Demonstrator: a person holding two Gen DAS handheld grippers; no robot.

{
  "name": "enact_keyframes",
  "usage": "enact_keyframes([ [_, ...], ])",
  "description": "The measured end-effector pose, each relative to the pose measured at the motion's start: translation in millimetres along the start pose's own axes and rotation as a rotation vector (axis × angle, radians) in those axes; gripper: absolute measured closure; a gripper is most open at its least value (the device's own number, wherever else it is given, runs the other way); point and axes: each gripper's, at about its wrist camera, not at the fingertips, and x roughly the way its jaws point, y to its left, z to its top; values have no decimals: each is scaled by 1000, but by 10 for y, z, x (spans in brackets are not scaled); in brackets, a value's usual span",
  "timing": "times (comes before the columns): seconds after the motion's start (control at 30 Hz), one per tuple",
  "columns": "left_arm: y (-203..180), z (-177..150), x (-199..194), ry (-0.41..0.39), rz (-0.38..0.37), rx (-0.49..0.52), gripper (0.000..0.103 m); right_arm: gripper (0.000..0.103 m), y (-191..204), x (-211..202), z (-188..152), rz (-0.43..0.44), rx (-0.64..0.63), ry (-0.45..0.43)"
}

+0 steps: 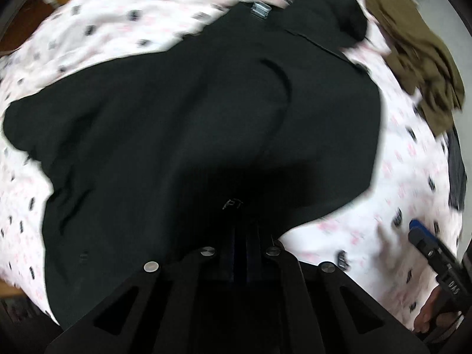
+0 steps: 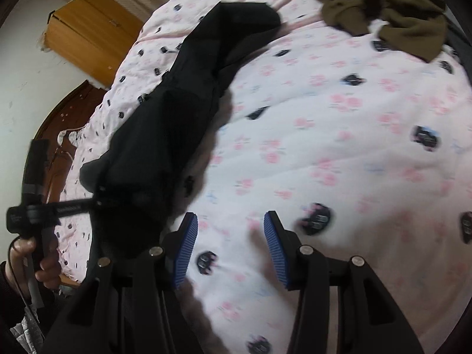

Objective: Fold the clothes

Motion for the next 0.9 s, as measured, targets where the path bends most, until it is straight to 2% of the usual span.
enact_keyframes([
  [0.2,922,83,-239,-67,66,-133,100,54,455,460,-8,40,-53,25],
  [0.33,1388,121,-179,-64,43,-221,100,54,763,826,25,82,-89,42],
  [0.5,1532,162,-81,-60,25,-203,100,54,1158,1358,-33,149,-158,98],
  [0.6,1431,238,70,-53,11,-192,100,54,1287,1652,-63,120,-178,126],
  [0.73,1478,268,83,-43,-7,-166,100,54,1157,1826,14,140,-28,106],
  [0.83,1504,279,103,-41,-14,-149,100,54,1152,1915,84,157,21,93],
  [0.9,1521,282,127,-39,-20,-141,100,82,1203,2014,119,179,26,110],
])
